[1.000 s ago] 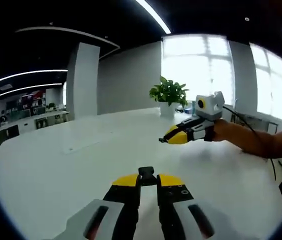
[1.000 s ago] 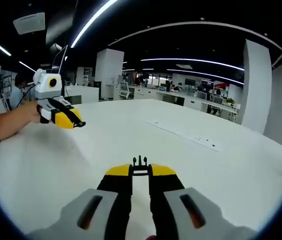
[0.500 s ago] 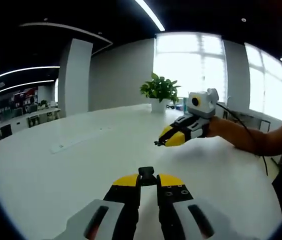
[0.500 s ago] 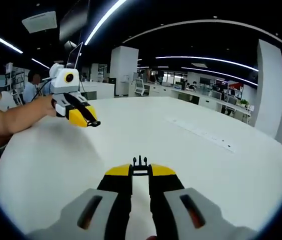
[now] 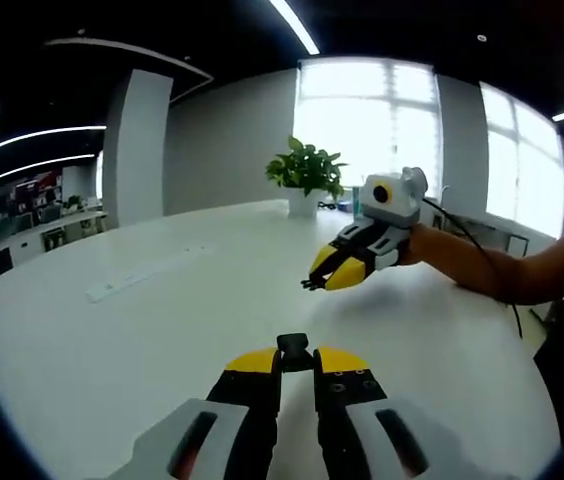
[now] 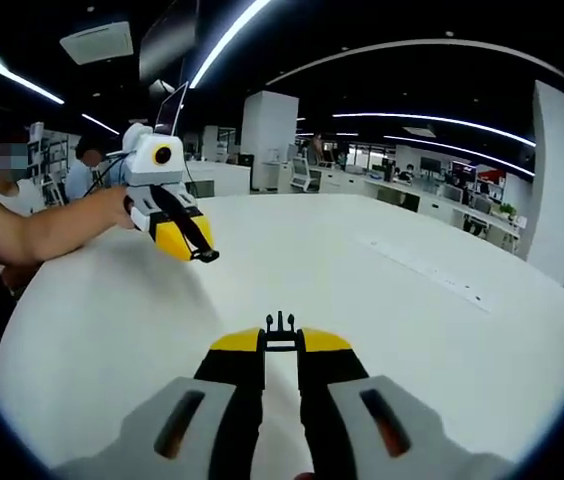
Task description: Snap the two parts of the plastic buckle together until the buckle closes and remains connected.
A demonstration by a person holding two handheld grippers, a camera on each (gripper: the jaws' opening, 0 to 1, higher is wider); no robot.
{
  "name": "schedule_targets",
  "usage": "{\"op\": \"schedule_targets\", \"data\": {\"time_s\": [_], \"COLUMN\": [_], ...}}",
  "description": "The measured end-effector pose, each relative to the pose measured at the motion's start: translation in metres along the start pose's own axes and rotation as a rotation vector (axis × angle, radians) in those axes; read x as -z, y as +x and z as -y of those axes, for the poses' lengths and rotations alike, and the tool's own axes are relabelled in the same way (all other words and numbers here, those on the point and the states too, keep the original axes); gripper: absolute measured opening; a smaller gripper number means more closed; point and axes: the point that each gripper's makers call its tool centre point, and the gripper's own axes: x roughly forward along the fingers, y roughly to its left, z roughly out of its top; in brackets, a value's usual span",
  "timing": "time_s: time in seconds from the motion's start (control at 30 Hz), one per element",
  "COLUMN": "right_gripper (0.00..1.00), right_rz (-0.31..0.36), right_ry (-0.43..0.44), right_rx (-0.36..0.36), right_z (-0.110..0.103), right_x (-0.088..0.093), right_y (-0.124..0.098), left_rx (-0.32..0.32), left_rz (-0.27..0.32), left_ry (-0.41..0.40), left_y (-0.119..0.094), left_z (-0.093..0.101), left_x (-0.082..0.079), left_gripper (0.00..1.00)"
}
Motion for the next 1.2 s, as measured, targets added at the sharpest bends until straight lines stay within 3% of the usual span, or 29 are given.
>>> {"op": "schedule_targets", "data": {"time_s": [0.6, 1.0, 1.2], "right_gripper": [0.11, 0.11, 0.11], "right_rz": [-0.081, -0.066, -0.070], "right_ry": [-0.036, -0.039, -0.040], "right_rx": [-0.081, -0.127, -0.195], "right_z": [-0.024, -0.046, -0.059], "right_x": [0.017, 0.015, 0.016], "right_y": [0.004, -0.004, -0.007], "left_rx": [0.031, 0.094, 0.129], "left_rz": [-0.054, -0.074, -0.100], "left_ry": [0.001, 0.020, 0.019], "left_y": [0.000, 0.001, 0.000], "left_z": [0.011, 0.024, 0.032], "left_x": [0.015, 0.017, 0.023], "left_gripper": [0.11, 0.11, 0.11]}}
